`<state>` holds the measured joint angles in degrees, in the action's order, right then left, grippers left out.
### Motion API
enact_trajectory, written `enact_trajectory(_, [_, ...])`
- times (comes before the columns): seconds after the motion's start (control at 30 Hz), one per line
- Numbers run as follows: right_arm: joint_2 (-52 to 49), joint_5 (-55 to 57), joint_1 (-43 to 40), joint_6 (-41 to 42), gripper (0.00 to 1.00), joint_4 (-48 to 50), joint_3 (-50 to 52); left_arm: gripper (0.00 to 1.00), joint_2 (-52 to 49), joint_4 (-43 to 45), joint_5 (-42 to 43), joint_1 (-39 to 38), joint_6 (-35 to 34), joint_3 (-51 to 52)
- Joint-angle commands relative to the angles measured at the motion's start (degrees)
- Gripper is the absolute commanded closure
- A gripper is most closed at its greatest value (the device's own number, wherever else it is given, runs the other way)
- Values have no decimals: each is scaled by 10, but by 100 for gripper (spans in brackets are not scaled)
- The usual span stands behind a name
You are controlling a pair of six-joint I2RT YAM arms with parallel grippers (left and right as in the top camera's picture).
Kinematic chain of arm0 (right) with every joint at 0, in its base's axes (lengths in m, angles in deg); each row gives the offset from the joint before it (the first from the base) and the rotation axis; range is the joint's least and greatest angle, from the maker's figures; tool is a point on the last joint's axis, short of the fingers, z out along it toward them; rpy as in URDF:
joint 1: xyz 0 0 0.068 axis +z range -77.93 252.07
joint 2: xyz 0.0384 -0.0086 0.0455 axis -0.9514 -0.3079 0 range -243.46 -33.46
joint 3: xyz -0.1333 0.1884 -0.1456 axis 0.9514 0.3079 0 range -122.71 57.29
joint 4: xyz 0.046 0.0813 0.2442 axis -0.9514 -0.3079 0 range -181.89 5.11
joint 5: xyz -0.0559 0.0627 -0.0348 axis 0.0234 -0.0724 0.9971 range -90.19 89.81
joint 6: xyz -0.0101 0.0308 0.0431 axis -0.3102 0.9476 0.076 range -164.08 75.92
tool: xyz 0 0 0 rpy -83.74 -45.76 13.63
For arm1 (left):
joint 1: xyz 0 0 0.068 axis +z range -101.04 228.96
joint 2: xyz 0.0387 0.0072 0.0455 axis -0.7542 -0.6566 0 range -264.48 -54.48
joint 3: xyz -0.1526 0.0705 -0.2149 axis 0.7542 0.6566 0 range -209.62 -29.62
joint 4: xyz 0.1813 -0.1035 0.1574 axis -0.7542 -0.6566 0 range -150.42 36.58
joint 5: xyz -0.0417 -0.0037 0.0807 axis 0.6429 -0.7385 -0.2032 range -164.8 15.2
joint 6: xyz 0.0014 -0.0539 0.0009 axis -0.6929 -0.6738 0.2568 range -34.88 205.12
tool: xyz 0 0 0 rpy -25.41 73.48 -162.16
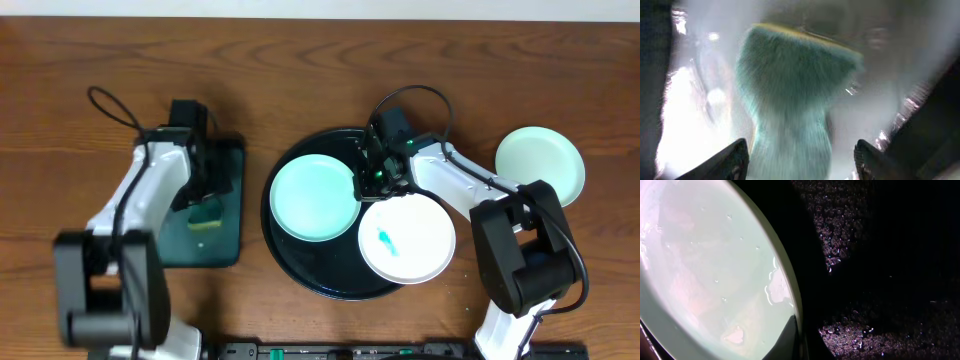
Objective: Clean dirty plates on tray and stack at the side
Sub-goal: 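Return the sponge to the soapy tray with the left gripper, then lift the pale green plate off the black tray with the right gripper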
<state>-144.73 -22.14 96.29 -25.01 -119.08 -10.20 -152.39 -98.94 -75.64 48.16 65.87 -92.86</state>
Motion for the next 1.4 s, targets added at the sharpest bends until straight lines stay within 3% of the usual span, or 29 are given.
enact_trajectory(0.0, [-1, 7, 2, -3, 99, 4, 2, 26, 116, -19, 6, 1, 5, -1])
enact_trajectory(0.07, [-1, 7, 2, -3, 99, 5, 2, 21, 165, -30, 6, 1, 5, -1])
enact_trajectory(0.33, [8, -68, -13, 28, 99, 6, 0, 21, 313, -85, 7, 1, 5, -1])
enact_trajectory(0.73, [61, -260, -103, 16, 98, 5, -2, 21, 315, -92, 19, 1, 5, -1])
enact_trajectory(0.93, [84, -314, -135, -98, 98, 12, -2, 21, 313, -92, 19, 1, 5, -1])
enact_trajectory(1.1, [116, -229, -134, -176, 98, 23, -2, 21, 313, -93, 19, 1, 5, -1])
enact_trajectory(1.23, [166, -121, -125, -191, 98, 21, -2, 21, 313, -93, 19, 1, 5, -1])
enact_trajectory(1.37, [244, 100, -97, -198, 98, 4, -2, 21, 313, -93, 20, 1, 5, -1])
